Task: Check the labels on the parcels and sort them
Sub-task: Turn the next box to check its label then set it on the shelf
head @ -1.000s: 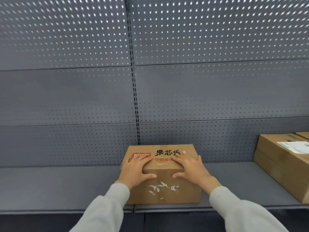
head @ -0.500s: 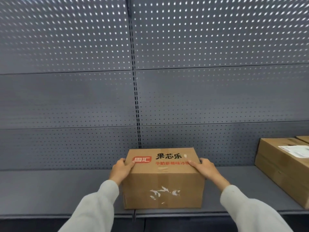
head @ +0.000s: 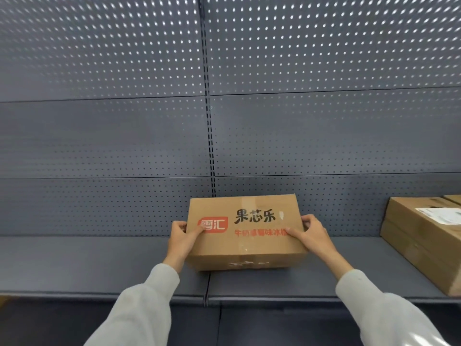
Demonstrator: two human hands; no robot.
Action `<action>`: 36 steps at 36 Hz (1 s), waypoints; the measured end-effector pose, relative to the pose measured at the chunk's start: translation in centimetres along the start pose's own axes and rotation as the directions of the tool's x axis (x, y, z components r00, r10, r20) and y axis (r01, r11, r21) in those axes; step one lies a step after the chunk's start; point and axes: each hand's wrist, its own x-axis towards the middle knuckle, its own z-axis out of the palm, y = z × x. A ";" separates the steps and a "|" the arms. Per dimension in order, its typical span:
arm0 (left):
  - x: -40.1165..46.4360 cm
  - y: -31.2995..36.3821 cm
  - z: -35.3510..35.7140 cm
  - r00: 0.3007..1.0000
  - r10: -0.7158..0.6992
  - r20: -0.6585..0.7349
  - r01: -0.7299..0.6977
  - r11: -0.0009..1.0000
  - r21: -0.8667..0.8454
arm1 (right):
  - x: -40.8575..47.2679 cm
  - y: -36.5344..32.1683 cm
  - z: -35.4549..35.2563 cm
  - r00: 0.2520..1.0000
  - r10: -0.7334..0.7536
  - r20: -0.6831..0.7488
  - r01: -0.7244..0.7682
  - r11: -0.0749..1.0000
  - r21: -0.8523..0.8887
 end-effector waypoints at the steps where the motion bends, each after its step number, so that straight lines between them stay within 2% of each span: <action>1: -0.4 -0.3 -0.1 1.000 0.001 -0.003 -0.001 0.999 -0.045 | -0.3 0.4 -0.1 1.000 -0.005 0.002 0.005 1.000 0.023; 9: -4.3 -3.1 0.9 0.993 -0.049 0.109 0.066 0.986 -0.151 | -3.2 6.5 0.9 1.000 0.017 0.025 -0.019 0.995 0.095; 14: -4.7 -4.8 1.6 0.990 -0.124 0.068 0.134 0.979 -0.155 | -4.4 9.4 1.7 0.998 0.050 0.027 -0.051 0.998 0.039; 19: -4.6 -5.8 1.7 0.989 -0.136 0.060 0.143 0.982 -0.127 | -4.7 9.7 1.7 0.996 0.051 0.079 -0.049 0.998 -0.027; 21: -4.2 -5.6 1.4 0.986 -0.150 0.076 0.158 0.981 -0.114 | -4.1 9.7 1.2 0.997 0.058 0.058 -0.055 0.997 -0.044; 27: -2.2 -3.4 0.4 0.990 -0.126 0.067 0.131 0.988 -0.081 | -0.7 7.6 -0.1 0.991 0.091 -0.100 -0.071 0.978 0.194; 29: -1.2 -2.6 0.2 0.993 -0.110 0.054 0.112 0.993 -0.038 | 0.7 6.8 -0.4 0.993 0.093 -0.070 -0.077 0.976 0.202; 32: 0.4 -1.6 0.1 0.994 -0.099 0.045 0.097 0.994 0.049 | 2.6 5.7 -0.3 0.995 0.101 0.011 -0.101 0.987 0.123; 36: 2.7 -0.9 0.3 0.984 -0.166 0.060 0.156 0.977 0.142 | 4.2 4.2 0.2 0.977 0.164 0.137 -0.169 0.985 0.026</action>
